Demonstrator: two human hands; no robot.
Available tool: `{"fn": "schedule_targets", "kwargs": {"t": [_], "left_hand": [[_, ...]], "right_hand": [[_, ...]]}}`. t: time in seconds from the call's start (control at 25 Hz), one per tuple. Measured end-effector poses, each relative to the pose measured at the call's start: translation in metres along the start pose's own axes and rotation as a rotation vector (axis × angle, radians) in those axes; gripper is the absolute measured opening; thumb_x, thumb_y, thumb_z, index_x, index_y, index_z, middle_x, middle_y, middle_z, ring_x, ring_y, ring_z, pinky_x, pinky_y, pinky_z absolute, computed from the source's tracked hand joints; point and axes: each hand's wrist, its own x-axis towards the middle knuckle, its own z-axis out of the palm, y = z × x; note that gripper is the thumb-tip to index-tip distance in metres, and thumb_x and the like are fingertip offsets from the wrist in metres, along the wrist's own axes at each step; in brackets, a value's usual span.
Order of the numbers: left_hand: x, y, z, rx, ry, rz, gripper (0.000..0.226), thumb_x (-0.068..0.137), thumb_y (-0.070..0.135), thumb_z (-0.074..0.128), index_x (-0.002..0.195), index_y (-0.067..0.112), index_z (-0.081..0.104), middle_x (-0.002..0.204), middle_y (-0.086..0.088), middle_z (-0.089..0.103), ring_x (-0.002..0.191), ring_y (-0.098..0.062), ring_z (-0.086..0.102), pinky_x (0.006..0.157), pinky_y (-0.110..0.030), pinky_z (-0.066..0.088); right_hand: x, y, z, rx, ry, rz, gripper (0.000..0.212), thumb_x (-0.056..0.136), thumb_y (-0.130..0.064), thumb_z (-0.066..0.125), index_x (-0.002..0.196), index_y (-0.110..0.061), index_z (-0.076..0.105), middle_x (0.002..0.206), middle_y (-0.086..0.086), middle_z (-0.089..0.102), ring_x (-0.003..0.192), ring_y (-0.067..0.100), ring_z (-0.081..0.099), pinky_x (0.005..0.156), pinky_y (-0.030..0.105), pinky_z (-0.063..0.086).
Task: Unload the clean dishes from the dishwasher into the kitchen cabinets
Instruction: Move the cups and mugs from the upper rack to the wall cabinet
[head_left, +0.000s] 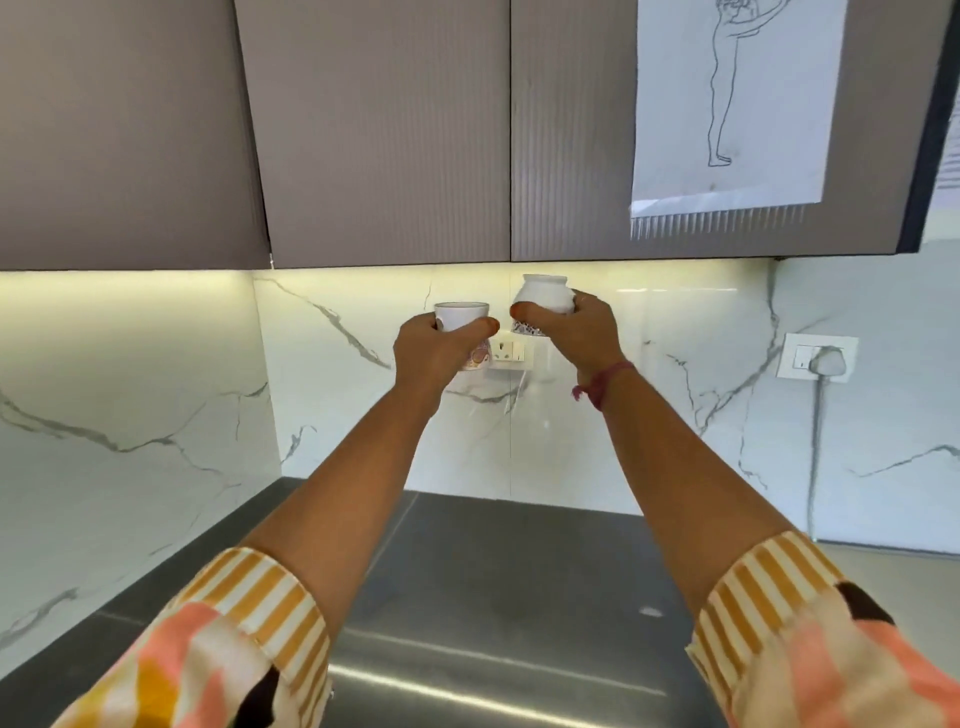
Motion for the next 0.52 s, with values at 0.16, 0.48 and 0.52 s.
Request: {"fn": "schedule_targets", "kwargs": {"t": [0.16, 0.48, 0.52], "left_hand": [[0.056, -0.004, -0.005, -0.018, -0.040, 0.023, 0.033, 0.069, 0.033, 0.082, 0.091, 0.014, 0.066, 0.083, 0.000, 0.067, 0.075, -0.013, 0.065, 0.066, -0.022, 0.051], [0.106, -0.037, -0.014, -0.063, -0.078, -0.003, 0.036, 0.070, 0.033, 0.082, 0.096, 0.013, 0.067, 0.089, -0.003, 0.068, 0.080, -0.015, 0.064, 0.061, -0.019, 0.048], [0.108, -0.038, -0.013, -0.068, -0.080, -0.005, 0.036, 0.070, 0.033, 0.082, 0.096, 0.012, 0.067, 0.089, -0.003, 0.068, 0.080, -0.015, 0.064, 0.061, -0.019, 0.048]], "right_hand": [[0.050, 0.004, 0.030, 0.095, 0.053, 0.055, 0.033, 0.063, -0.032, 0.085, 0.089, -0.018, 0.069, 0.091, 0.001, 0.071, 0.081, 0.016, 0.064, 0.074, 0.029, 0.055], [0.077, 0.022, 0.050, 0.179, 0.084, -0.017, 0.029, 0.078, -0.031, 0.076, 0.100, -0.013, 0.068, 0.095, 0.003, 0.070, 0.083, 0.012, 0.064, 0.069, 0.018, 0.049], [0.077, 0.021, 0.050, 0.217, 0.085, -0.028, 0.025, 0.079, -0.030, 0.075, 0.097, -0.014, 0.068, 0.093, 0.004, 0.070, 0.083, 0.012, 0.064, 0.070, 0.019, 0.050]]}}
